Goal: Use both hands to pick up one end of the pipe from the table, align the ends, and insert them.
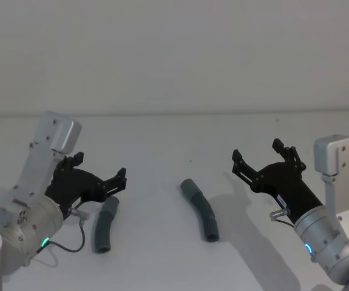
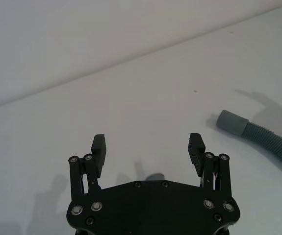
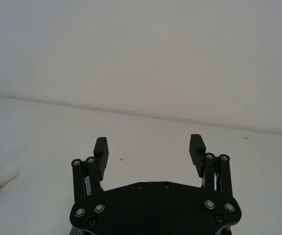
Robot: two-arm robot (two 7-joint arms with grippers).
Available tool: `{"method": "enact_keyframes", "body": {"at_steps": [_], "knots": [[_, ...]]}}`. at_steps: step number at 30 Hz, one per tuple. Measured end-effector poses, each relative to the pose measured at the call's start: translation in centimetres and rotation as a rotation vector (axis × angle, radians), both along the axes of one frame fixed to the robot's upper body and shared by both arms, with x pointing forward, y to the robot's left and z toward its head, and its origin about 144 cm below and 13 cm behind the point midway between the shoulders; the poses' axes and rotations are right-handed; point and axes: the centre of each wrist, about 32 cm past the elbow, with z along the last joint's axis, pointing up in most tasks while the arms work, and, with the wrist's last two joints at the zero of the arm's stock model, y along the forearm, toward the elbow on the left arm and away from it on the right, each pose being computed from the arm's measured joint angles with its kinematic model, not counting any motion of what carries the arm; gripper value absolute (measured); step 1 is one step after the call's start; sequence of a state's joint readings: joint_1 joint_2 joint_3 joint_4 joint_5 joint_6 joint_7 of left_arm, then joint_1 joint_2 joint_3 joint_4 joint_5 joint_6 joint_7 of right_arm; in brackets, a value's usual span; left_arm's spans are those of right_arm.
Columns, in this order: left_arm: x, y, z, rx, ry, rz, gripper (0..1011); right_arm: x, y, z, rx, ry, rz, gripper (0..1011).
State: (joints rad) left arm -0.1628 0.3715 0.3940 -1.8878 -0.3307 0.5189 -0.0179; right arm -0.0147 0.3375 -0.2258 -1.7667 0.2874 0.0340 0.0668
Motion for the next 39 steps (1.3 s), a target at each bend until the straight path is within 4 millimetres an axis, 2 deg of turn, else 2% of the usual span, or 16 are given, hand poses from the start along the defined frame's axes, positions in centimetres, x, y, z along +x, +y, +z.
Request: {"method": "enact_keyframes", "body": {"at_steps": [21,39], "knots": [[0.1,-1.3,-1.1,0.017,0.122,-0.023,1001,0.0,0.0,0.0,0.0,0.0,0.0,1002],[-0.2,-1.2,-1.9,0.073,0.161,-0.008,1001,0.0,0.0,0.0,0.0,0.0,0.0,1002]]}}
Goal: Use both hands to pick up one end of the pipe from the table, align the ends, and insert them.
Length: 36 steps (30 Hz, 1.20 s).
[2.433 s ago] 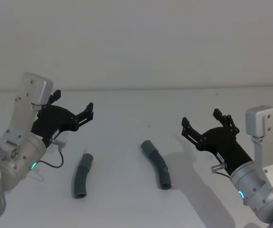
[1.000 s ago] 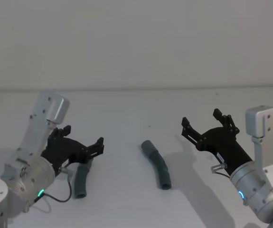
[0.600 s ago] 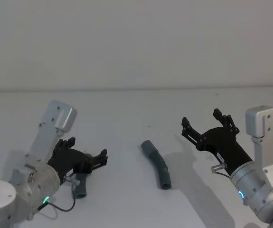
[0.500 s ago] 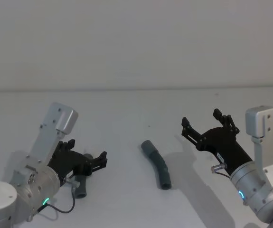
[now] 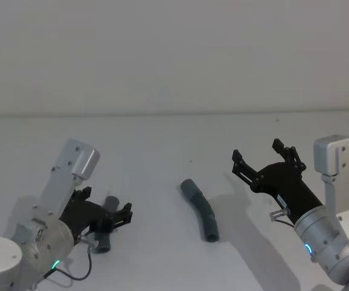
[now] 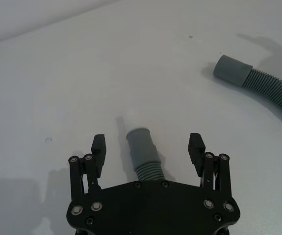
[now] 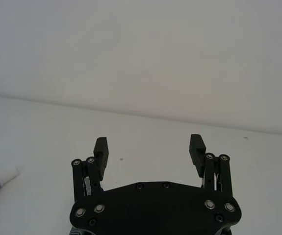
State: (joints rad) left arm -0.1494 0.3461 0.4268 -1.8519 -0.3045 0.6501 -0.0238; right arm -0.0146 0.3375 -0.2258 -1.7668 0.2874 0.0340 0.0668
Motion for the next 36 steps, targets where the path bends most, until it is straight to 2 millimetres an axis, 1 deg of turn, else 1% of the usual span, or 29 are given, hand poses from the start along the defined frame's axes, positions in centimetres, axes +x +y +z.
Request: {"method": "enact_keyframes", "body": {"at_steps": [8,24,36], "knots": [[-0.11,0.13,-0.16,-0.018,0.012,0.01,1001,0.0,0.0,0.0,0.0,0.0,0.0,1002],[-0.17,0.16,-0.2,-0.123,0.048,0.032,1001,0.0,0.0,0.0,0.0,0.0,0.0,1002],[-0.06,0.19,-0.07,-0.101,0.071,0.023,1001,0.0,0.0,0.0,0.0,0.0,0.0,1002]]}}
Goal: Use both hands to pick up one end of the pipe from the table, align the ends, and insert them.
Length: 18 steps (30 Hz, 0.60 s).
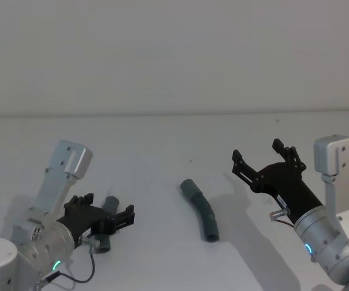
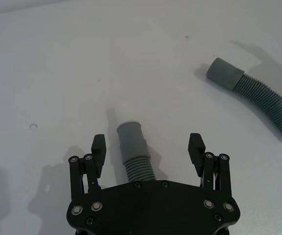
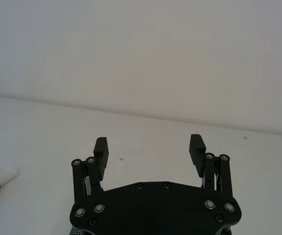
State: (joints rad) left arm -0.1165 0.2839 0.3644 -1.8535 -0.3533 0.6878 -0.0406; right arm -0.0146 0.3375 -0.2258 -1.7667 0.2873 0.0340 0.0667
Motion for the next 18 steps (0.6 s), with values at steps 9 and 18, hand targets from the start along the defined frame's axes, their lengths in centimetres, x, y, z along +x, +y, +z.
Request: {"method": "enact_keyframes", "body": {"at_steps": [9,18], "knots": [[0.26,0.06,0.06,0.028,0.015,-0.012,1001,0.0,0.0,0.0,0.0,0.0,0.0,1002],[0.47,0.19,-0.1,0.024,0.039,-0.012,1001,0.0,0.0,0.0,0.0,0.0,0.0,1002]]}}
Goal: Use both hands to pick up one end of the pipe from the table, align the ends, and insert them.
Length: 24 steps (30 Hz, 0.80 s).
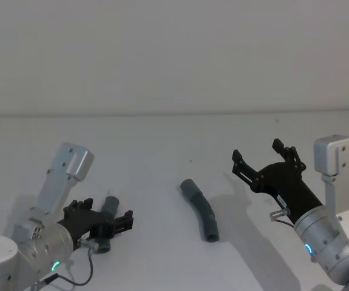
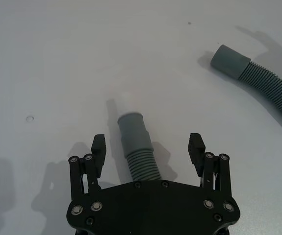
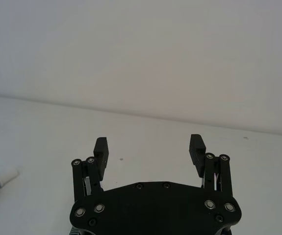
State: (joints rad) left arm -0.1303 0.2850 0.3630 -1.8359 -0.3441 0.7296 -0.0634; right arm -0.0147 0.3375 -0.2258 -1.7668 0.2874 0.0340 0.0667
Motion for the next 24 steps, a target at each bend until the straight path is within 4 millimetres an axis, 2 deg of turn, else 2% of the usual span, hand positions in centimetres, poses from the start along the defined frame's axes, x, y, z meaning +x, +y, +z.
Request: {"method": "enact_keyframes", "body": {"at_steps": [24], "knots": [[0.3,0.1,-1.1,0.003,0.036,0.001,1001,0.0,0.0,0.0,0.0,0.0,0.0,1002]]}}
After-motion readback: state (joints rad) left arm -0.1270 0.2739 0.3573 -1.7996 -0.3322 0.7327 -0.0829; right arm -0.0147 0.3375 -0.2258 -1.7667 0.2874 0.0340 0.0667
